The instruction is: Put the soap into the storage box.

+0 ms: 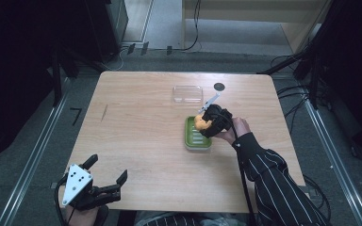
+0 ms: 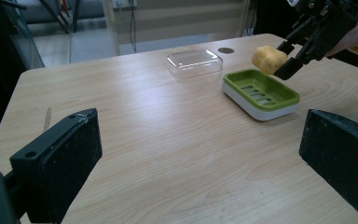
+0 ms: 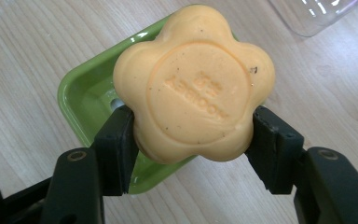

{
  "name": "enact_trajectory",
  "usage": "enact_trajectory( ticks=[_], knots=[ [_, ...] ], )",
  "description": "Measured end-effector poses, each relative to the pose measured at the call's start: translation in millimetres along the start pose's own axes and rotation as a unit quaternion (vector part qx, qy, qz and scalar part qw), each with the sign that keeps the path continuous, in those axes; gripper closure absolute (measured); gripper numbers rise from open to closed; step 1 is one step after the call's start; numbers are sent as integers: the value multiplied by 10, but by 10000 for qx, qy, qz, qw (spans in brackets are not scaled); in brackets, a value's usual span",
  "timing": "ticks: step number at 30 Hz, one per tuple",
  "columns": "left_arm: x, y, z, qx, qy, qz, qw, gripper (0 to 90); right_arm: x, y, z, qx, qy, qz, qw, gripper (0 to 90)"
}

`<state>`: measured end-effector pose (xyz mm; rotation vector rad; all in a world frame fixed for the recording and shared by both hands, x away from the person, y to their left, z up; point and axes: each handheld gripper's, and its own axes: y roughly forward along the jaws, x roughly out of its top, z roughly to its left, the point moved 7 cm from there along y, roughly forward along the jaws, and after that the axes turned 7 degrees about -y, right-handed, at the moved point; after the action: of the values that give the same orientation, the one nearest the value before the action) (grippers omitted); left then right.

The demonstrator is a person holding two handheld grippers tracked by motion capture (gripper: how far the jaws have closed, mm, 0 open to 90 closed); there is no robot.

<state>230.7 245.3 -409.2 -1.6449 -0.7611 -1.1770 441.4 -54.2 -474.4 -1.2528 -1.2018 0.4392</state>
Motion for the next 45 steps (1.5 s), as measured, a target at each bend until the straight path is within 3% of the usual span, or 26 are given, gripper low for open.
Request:
enact_trajectory(
  ticks=[15,39,40,43,45],
  knots=[
    [-2,1,2,10,-11,8,10000,0,25,194,66,202,-16,370,9991,401],
    [0,-26,27,17,-118,-91,9999,0,25,365,141,172,-218,749,9968,400],
    [0,-27,40,94,-160,-94,9998,10,23,365,140,173,-239,756,9967,400],
    [2,-25,80,394,-285,-105,9988,181,20,377,144,170,-260,772,9965,399],
    [5,-41,75,363,-273,-159,9988,165,18,387,150,168,-266,791,9964,399]
  ],
)
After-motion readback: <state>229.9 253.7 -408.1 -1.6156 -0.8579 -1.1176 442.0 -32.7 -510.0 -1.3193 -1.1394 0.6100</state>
